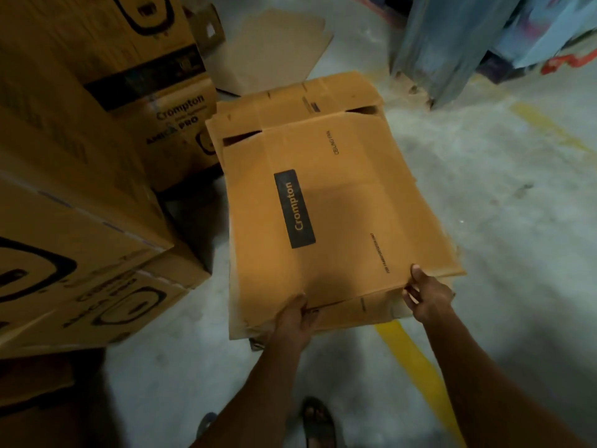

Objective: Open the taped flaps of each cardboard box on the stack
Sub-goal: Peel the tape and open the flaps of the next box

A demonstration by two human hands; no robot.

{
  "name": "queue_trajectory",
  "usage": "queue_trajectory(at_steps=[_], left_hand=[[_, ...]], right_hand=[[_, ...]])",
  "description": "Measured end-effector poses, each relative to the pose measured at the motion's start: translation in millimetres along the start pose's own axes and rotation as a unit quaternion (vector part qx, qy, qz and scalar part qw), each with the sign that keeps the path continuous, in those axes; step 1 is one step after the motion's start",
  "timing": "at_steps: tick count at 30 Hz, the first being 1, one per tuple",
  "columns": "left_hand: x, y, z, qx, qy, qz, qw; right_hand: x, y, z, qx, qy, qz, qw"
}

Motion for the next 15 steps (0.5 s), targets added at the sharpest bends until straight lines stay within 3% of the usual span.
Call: queue_trajectory(at_steps=[8,11,15], left_hand=[[5,-26,-9,0.013,-0.039,-0.018,0.999],[-20,-35,-30,0.126,0.025,-0.023,0.991],[-83,-44,-85,0.251,0.157,-0.027,0.955]], right_hand=[[-12,2,-18,-0.123,0.048,0.029,0.991],[-43,19,-23,-0.189,0.002,0.068,0.980],[-125,78,-32,-0.236,-0.059,0.204,0.948]])
Point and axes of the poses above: each hand's wrist, its own x-axis towards the middle knuckle, its own y-axis out of the palm, z = x × y, the point moved 2 cm from there along x, towards the middle knuckle, and after that the axes turned 1 degree about -x, right-handed, at the moved point
